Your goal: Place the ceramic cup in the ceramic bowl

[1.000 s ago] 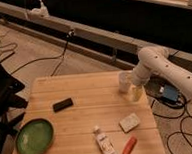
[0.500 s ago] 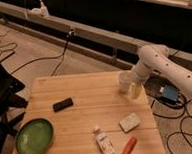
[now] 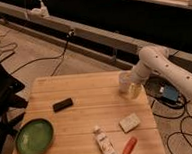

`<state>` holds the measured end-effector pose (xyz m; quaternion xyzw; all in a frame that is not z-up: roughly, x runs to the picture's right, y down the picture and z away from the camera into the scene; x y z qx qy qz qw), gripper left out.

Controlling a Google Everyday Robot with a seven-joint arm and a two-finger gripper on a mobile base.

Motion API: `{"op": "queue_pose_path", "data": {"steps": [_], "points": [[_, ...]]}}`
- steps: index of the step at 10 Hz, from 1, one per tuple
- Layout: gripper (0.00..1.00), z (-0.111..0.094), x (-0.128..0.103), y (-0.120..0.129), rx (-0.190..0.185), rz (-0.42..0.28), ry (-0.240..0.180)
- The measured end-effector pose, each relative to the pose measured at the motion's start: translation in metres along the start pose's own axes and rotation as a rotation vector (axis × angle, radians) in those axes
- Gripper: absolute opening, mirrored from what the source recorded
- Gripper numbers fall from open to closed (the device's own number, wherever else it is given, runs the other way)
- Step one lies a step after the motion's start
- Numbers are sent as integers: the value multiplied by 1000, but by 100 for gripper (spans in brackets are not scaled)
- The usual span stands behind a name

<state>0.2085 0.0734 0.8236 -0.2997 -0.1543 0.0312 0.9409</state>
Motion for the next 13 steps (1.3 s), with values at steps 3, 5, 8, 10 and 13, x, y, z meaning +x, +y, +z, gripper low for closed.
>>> {"op": "queue_pose_path", "data": {"steps": [3,5,8,10,13], "points": [[76,24,3,-4,-28,-14,-34],[58,38,5,-12,-38,-22,-50],[28,51,10,-22,-50,-21,-65],[8,50,11,-28,-46,-20,-78],[0,40,-3,-30,-40,-48,-103]]}}
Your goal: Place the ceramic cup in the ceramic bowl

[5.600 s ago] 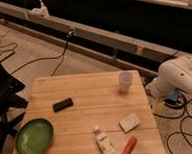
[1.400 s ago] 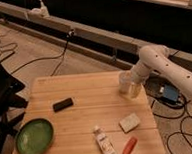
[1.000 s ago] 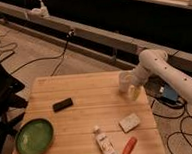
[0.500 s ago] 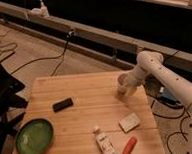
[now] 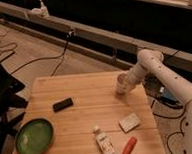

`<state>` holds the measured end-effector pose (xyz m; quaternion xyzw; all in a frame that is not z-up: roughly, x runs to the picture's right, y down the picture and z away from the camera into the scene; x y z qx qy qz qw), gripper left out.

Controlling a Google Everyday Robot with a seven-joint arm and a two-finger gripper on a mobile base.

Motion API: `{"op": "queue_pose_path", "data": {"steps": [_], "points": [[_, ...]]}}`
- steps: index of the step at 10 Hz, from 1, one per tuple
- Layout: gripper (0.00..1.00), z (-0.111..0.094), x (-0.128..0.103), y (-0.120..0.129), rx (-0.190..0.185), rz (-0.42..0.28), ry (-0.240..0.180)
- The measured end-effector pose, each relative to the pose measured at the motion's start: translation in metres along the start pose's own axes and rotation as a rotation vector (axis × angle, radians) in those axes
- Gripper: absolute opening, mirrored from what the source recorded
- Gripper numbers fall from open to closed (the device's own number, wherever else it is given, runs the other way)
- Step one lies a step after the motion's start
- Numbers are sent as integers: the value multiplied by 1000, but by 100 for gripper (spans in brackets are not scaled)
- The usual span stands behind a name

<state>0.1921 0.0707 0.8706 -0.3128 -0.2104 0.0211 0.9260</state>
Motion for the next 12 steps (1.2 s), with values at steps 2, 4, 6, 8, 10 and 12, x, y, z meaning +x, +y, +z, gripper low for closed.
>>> {"op": "queue_pose_path", "data": {"steps": [2,4,6,8,10,12], "points": [[0,-13,-26,4,16,-58,-16],[0,-23,-71,24,19,-168,-43],[0,-20,-105,49,-3,-229,-86],[0,-11,-146,76,-41,-293,-142],[0,7,-193,100,-93,-379,-189],[0,22,-235,119,-136,-481,-214]]}}
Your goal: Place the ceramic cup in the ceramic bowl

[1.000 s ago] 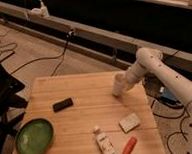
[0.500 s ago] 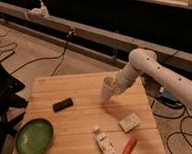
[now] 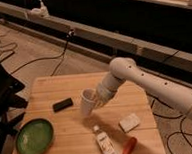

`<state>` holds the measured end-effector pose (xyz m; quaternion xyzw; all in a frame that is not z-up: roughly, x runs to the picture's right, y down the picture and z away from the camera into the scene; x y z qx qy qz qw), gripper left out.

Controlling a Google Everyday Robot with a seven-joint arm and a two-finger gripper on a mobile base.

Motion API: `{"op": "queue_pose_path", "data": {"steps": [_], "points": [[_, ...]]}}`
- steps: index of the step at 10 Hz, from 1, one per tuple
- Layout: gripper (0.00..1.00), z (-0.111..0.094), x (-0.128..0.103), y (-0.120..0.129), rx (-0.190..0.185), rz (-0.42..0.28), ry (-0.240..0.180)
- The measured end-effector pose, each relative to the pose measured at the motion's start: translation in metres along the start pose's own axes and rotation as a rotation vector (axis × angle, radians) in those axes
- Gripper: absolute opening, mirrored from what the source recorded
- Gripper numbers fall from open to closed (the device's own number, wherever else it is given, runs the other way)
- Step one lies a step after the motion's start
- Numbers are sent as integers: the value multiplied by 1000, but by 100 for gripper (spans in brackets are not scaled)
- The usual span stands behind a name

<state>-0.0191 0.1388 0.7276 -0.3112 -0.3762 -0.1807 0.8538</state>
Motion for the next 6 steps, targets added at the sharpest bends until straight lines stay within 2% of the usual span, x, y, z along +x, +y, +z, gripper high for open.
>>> {"op": "queue_pose_path", "data": {"steps": [1,6], "points": [[0,4,-5,1,-8,-17,0],[0,3,-4,0,-6,-15,-1]]}}
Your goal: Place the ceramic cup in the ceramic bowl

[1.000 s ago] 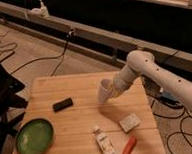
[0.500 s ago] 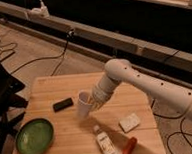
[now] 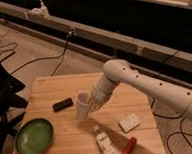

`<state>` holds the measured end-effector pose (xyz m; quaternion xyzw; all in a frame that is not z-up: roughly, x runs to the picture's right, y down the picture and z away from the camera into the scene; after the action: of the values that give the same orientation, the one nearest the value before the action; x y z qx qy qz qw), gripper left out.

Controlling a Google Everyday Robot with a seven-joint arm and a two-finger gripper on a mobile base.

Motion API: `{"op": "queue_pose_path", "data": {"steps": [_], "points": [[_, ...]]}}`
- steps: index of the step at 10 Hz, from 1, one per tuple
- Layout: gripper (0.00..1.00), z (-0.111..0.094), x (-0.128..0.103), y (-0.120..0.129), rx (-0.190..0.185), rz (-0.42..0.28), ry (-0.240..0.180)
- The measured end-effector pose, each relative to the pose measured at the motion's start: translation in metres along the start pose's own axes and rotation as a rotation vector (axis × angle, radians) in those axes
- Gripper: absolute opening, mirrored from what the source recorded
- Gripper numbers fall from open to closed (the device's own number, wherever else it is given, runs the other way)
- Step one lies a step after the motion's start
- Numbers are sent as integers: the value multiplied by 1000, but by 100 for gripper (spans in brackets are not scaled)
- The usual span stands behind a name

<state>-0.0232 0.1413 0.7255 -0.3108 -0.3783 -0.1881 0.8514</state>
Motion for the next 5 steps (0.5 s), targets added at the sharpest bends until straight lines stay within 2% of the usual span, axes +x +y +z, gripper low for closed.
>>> {"op": "queue_pose_path", "data": {"steps": [3,4,5], "points": [[0,-16,0,-9,33,-14,-4],[0,-20,-9,-18,40,-43,-5],[0,-21,-28,-32,44,-96,-7]]}}
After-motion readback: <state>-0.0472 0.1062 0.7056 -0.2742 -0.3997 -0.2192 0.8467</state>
